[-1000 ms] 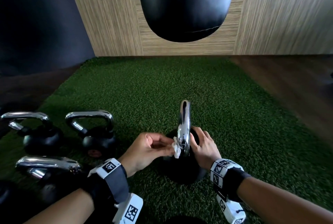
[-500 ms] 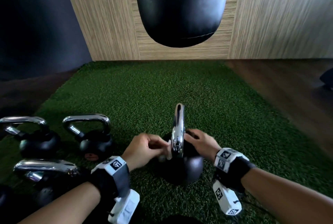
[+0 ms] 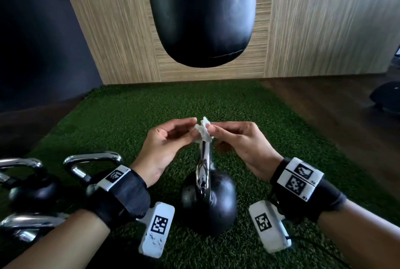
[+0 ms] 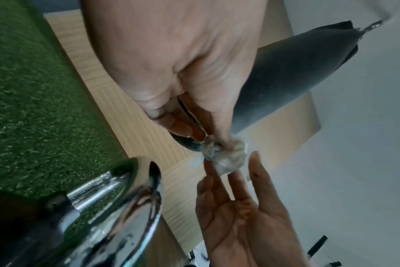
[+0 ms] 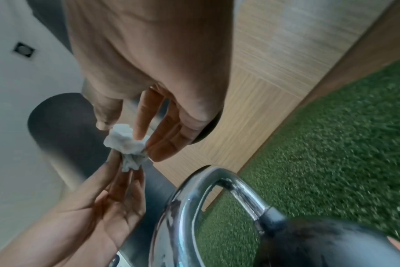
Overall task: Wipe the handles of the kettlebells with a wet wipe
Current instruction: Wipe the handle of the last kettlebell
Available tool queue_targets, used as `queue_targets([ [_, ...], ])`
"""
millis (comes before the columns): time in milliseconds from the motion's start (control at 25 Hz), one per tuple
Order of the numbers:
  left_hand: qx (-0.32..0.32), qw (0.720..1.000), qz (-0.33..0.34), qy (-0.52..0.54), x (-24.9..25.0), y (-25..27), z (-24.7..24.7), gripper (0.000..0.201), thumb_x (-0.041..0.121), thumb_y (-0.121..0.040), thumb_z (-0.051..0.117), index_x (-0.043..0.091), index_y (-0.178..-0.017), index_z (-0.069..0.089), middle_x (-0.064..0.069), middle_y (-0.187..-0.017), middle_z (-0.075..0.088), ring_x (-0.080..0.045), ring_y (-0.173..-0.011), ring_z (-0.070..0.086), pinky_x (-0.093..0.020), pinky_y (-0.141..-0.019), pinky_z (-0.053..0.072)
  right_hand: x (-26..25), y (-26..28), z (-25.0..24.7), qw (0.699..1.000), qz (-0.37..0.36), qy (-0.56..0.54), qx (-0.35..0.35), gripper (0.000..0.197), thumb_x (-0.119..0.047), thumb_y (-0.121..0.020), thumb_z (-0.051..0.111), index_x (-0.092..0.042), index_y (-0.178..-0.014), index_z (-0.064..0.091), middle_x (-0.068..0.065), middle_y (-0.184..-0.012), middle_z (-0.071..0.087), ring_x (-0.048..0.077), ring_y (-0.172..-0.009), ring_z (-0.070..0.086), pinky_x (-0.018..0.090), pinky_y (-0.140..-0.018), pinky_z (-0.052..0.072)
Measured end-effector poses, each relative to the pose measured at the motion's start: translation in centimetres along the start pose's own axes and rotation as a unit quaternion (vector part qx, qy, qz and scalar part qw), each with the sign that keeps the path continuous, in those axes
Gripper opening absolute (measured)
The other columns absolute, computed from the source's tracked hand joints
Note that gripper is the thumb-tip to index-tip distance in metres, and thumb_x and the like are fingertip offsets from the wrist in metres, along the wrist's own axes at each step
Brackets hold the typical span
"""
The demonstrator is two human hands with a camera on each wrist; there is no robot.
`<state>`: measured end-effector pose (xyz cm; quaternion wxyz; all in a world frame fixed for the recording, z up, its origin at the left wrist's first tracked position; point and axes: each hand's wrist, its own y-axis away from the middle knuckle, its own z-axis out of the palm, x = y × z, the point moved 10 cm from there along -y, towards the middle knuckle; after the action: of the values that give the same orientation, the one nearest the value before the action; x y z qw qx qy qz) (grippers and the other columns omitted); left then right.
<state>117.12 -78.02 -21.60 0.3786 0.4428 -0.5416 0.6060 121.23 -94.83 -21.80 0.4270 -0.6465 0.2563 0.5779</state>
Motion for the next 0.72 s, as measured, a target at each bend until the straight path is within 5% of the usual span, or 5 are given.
queue_targets([
  [200,-0.078,0.996,0.0,-0.054,0.6,0.0,2.5,0.058,0.01,-0.078,0.082,0.031,-0.128,0.061,-0.003,-0.113,0.077,-0.015,-0.11,0.072,-0.013,-0.088,0.052,2.0,-0.6,-0.8,0.992,0.035,-0.123,-0.003,0.035,-0.018,-0.072,0.083,-0.003,-0.103,0.077,0.02,-0.104,0.075,0.025,-0.089,0.072,0.034,-0.084,0.06],
  [320,-0.136,0.98,0.005,-0.146,-0.1,0.0,3.0,0.07,-0.005,-0.082,0.069,0.042,-0.131,0.054,0.007,-0.122,0.074,-0.023,-0.111,0.071,-0.033,-0.094,0.053,3.4,-0.9,-2.4,0.99,0.052,-0.129,0.031,0.027,-0.009,-0.071,0.081,-0.001,-0.096,0.075,0.02,-0.097,0.075,0.023,-0.081,0.072,0.031,-0.076,0.061],
  [480,-0.044,0.93,-0.04,-0.363,-5.1,-0.5,-1.0,0.085,-0.015,-0.078,0.053,0.054,-0.126,0.05,0.022,-0.124,0.068,-0.006,-0.117,0.064,-0.038,-0.085,0.059,8.4,-1.0,-6.3,0.975,0.13,-0.096,0.153,0.011,0.002,-0.08,0.077,-0.002,-0.089,0.073,0.019,-0.095,0.075,0.023,-0.076,0.074,0.031,-0.072,0.063],
  [600,-0.205,0.869,-0.164,-0.42,-13.5,2.6,-0.5,0.092,0.003,-0.067,0.086,0.042,-0.137,0.041,0.014,-0.14,0.054,-0.013,-0.135,0.049,-0.022,-0.108,0.045,13.0,-1.2,-7.7,0.96,0.179,0.053,0.207,0.014,-0.003,-0.078,0.082,-0.007,-0.089,0.076,0.017,-0.094,0.077,0.032,-0.089,0.075,0.046,-0.084,0.062],
  [720,-0.279,0.846,-0.102,-0.443,-15.9,4.9,2.8,0.086,0.054,-0.053,0.094,0.04,-0.124,0.048,0.023,-0.124,0.054,-0.009,-0.127,0.052,-0.026,-0.11,0.044,15.2,-2.2,-5.9,0.957,0.179,0.121,0.192,0.019,-0.009,-0.075,0.085,-0.01,-0.093,0.078,0.014,-0.093,0.078,0.032,-0.093,0.075,0.049,-0.089,0.059],
])
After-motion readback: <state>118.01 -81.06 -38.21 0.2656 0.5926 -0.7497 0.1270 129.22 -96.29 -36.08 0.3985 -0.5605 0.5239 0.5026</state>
